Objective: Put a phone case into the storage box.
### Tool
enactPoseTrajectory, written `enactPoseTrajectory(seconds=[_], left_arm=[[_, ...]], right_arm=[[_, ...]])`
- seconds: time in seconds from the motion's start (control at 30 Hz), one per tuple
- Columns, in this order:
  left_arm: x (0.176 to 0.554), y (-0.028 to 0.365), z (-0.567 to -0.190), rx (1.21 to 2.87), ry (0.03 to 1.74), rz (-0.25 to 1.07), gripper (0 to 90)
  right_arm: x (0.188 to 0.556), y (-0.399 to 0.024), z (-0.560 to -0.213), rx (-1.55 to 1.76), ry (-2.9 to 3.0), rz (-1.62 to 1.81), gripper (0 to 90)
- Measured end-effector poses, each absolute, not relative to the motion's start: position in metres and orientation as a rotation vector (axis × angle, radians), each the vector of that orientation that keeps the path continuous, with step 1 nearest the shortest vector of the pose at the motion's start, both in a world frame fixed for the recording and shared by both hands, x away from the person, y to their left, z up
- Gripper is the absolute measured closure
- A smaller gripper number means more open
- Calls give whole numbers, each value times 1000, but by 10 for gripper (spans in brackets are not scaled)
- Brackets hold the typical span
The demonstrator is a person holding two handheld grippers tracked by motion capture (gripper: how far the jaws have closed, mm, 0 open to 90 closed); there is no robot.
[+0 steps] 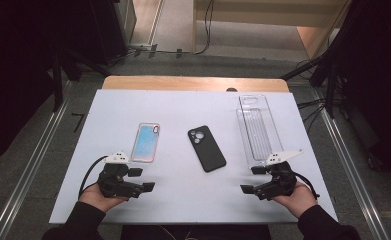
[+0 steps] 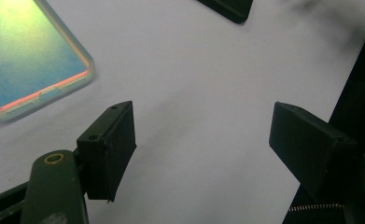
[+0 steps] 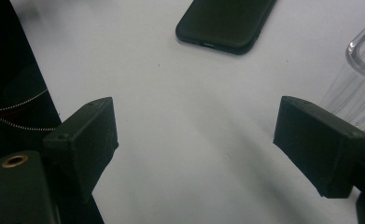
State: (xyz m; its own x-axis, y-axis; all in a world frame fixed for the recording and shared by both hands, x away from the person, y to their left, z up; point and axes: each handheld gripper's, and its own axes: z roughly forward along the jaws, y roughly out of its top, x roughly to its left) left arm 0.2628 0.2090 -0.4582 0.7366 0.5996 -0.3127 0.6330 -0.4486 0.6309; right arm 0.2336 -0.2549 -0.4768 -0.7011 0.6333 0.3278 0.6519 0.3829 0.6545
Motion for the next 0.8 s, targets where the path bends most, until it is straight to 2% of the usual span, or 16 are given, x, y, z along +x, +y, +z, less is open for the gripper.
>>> enactPoseTrajectory(seconds=[0.8], left_arm=[[264,208,-458,2161,959,-49,231]], right_arm=[[234,-254,-478,-1218,-2598,-1228,118]])
